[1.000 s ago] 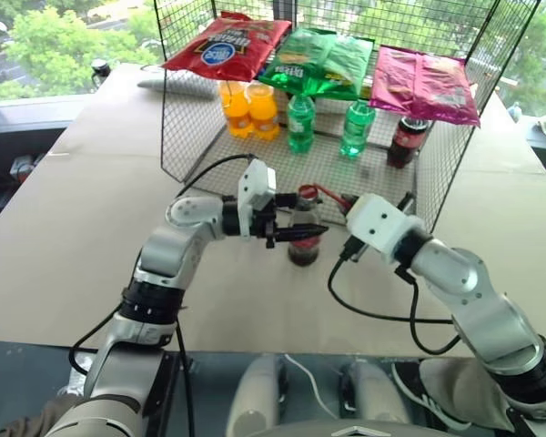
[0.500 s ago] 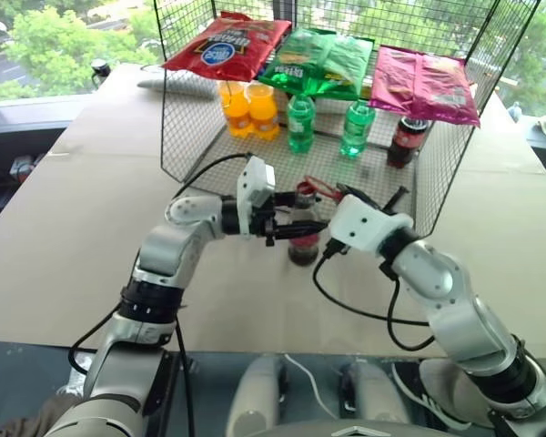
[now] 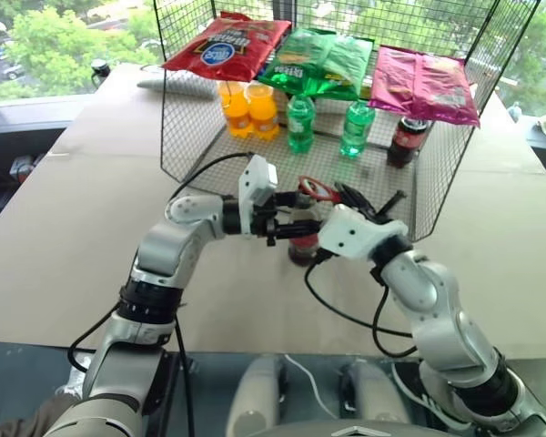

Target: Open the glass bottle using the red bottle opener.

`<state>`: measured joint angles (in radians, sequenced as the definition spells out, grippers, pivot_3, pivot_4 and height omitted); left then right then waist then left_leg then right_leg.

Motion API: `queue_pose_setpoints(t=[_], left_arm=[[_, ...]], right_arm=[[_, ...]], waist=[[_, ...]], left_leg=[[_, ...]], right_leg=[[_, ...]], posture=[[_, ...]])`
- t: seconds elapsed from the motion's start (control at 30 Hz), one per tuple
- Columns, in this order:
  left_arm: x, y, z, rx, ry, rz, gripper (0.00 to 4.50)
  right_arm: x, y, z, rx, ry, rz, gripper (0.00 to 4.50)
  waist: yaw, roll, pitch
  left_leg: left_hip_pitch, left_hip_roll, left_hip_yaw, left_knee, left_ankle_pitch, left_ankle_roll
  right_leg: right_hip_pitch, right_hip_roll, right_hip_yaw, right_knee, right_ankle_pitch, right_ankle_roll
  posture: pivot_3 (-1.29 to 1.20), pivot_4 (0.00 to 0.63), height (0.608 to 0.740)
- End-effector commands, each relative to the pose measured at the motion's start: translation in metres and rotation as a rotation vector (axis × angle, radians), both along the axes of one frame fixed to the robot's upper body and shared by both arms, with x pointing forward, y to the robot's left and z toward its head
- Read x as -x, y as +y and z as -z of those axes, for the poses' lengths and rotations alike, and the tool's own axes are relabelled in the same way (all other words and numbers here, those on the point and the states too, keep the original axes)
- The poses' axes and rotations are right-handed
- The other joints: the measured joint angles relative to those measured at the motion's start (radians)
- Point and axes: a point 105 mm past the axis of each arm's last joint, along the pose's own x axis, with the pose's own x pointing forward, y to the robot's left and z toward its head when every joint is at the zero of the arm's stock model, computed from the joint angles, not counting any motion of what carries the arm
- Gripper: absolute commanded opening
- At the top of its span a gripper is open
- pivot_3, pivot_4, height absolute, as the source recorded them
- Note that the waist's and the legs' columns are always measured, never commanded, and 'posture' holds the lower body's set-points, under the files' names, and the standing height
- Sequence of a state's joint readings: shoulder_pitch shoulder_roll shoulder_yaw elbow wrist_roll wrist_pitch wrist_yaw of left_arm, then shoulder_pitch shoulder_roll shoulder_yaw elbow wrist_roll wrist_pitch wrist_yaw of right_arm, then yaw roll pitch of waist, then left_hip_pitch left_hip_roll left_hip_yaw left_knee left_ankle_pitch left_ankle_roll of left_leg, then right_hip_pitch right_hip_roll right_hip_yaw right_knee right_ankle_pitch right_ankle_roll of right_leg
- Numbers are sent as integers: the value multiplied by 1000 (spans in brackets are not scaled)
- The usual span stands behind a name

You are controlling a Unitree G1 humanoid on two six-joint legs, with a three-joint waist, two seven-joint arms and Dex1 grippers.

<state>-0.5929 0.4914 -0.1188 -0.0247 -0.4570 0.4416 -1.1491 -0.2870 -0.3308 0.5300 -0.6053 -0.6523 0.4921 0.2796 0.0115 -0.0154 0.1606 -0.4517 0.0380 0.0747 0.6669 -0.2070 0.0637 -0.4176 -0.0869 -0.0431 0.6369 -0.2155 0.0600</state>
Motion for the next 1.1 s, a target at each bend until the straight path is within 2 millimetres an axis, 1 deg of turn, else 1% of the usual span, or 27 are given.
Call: queue_pose_setpoints(t=[0.03,0.3,0.5,0.6,0.8,0.93,1.1], left_arm=[[2,-5,-21,33,-65,19,2209],[0,-5,-21,30,-65,13,2209],[-1,-5,-21,31,-70,10,2209],[-2,-6,-21,34,-73,8,2209],[-3,-7,-20,39,-77,5,2209],[-3,-8,-19,40,-79,7,2209],[-4,-8,-17,39,-83,9,2209]], right_arm=[[2,7,21,50,24,-10,0],[2,8,43,94,-3,18,0],[-1,6,46,156,-56,37,0],[-3,3,44,194,-91,52,0],[-7,-9,32,322,-160,71,0],[-5,-14,27,406,-171,42,0],[-4,-22,27,527,-171,-2,0]], waist=[[0,0,0],[0,0,0],[0,0,0],[0,0,-1],[2,0,-1],[4,0,-1],[6,1,-1]], left_leg=[[0,0,0,0,0,0],[1,0,0,0,1,-2],[1,0,0,0,1,-2],[2,0,0,0,0,-1],[2,0,0,0,0,-1],[2,0,0,0,0,0],[2,-1,-1,1,-1,1]], right_leg=[[0,0,0,0,0,0],[0,0,0,0,0,0],[0,0,0,0,0,0],[1,0,0,0,0,0],[1,0,0,0,0,0],[1,0,0,0,0,1],[2,-1,0,0,0,1]], posture=[[0,150,740],[0,150,740],[0,150,740],[0,150,740],[0,150,740],[0,150,740],[0,150,740]])
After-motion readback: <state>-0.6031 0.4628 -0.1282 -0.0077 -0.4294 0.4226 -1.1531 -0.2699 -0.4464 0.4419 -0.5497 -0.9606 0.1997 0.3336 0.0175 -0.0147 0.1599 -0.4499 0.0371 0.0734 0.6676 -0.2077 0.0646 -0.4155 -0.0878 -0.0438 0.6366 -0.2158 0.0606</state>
